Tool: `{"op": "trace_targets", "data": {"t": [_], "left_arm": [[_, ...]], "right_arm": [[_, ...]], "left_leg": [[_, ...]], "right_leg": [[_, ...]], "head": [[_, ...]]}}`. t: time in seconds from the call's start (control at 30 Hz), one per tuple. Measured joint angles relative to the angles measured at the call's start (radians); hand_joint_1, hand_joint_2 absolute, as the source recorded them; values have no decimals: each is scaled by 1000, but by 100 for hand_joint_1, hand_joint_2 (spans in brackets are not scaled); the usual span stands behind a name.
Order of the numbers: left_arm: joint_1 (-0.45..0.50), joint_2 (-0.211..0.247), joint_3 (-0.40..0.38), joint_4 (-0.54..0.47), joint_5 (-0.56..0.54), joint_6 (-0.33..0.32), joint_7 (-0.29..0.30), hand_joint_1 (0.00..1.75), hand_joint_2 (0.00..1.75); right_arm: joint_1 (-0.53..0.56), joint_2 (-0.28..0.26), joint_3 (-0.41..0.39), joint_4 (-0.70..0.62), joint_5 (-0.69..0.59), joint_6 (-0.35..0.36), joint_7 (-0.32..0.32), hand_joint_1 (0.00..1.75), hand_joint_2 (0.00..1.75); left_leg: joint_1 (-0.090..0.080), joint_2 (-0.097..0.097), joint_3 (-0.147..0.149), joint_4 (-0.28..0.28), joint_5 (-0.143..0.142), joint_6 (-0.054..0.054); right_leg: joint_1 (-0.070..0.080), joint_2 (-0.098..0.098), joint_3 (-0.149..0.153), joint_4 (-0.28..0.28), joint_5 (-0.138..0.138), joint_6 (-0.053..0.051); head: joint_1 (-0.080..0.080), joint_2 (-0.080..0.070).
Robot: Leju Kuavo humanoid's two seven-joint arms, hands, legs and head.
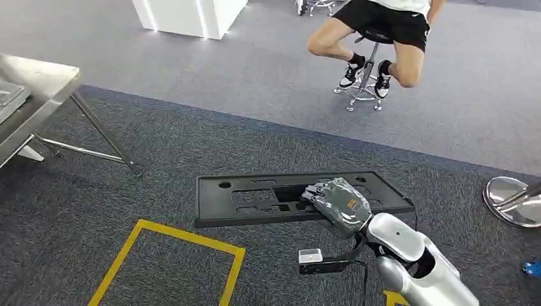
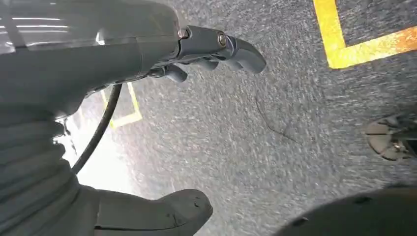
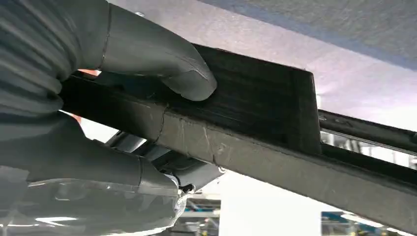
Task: Take the parts from the cabinet and place them on the table.
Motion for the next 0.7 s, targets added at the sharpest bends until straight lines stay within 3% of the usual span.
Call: {"op": "trace_targets", "data": {"t": [0.07,0.1,0.13,0.17,0.2,0.27,0.3,0.33,0.37,0.4,0.43,0.47,0.5,0.6,0.63,0.67,0.7], "left_arm": [[4,0,2,-2,1,-1,0,0,175],[6,0,4,-3,1,-3,-1,0,175],[10,-2,6,-4,1,-3,-1,0,175],[9,-2,8,-4,1,-6,-3,0,175],[6,-3,9,-4,2,-8,-8,0,175],[0,-3,11,-4,8,-18,-19,0,175],[-1,-3,12,-4,8,-21,-22,0,175],[-1,-3,12,-4,9,-23,-26,0,175],[1,-3,13,-4,9,-24,-27,0,175],[2,-3,13,-4,8,-24,-27,0,175],[2,-3,13,-4,8,-24,-27,0,175],[5,-3,13,-4,8,-24,-27,0,175],[2,-3,13,-4,8,-24,-28,0,175],[9,-3,18,-4,7,-24,-28,0,175],[10,-3,19,-4,6,-24,-28,0,175],[9,-4,19,-4,6,-24,-27,0,175],[6,-4,19,-4,4,-24,-27,0,175]], "right_arm": [[-2,0,0,0,0,0,0,175,175],[-2,1,1,0,0,0,0,175,175],[-5,1,1,0,0,0,-1,175,175],[-6,2,0,0,-1,0,-2,175,175],[-8,2,0,1,-1,0,-3,175,175],[-4,2,0,6,-1,1,-1,175,175],[-2,2,0,10,-1,1,-2,175,175],[-2,2,0,13,-2,1,-3,175,175],[-3,2,0,14,-3,1,-4,175,175],[-6,2,0,14,-4,1,-5,175,175],[-9,2,0,14,-4,1,-6,175,175],[-11,2,0,16,-6,2,-6,175,175],[-12,5,0,16,-11,3,-8,175,175],[-18,5,0,17,-19,9,-10,175,175],[-22,5,1,16,-20,11,-10,175,175],[-24,5,1,16,-21,12,-10,175,175],[-25,5,1,16,-22,12,-10,175,175]], "left_leg": [[-5,-22,-7,-3,-1,10],[-5,-37,9,-19,3,16],[7,-48,25,-38,13,23],[6,-57,32,-46,15,26],[7,-64,32,-46,16,35],[5,-92,33,-45,14,38],[5,-109,33,-43,13,38],[5,-125,33,-40,11,38],[5,-141,34,-35,7,37],[6,-157,35,-28,3,33],[7,-172,34,-18,-4,28],[8,-182,26,-11,-9,23],[4,-194,16,2,-13,16],[16,-232,5,-8,-8,-4],[16,-202,8,2,-12,-6],[10,-135,-1,26,-26,-13],[11,-96,-27,77,-56,-20]], "right_leg": [[-4,-18,6,-9,0,10],[-1,-28,17,-16,-2,18],[-8,15,22,-11,-8,22],[-9,76,8,18,-26,19],[-10,111,-29,85,-62,15],[-6,129,-114,229,-112,13],[-6,130,-146,270,-112,13],[-7,130,-153,264,-89,14],[-9,131,-140,218,-44,14],[-11,137,-111,143,9,14],[-16,165,-77,57,59,13],[-20,220,-67,32,48,13],[-21,225,-64,11,44,17],[-9,187,-58,10,43,6],[-17,169,-50,0,47,-2],[-15,155,-43,-4,45,-7],[-12,140,-37,-5,41,-14]], "head": [[0,0],[0,0],[1,0],[0,0],[0,0],[0,0],[0,0],[0,0],[0,0],[0,0],[0,0],[0,0],[0,0],[0,0],[0,0],[0,0],[0,0]]}}
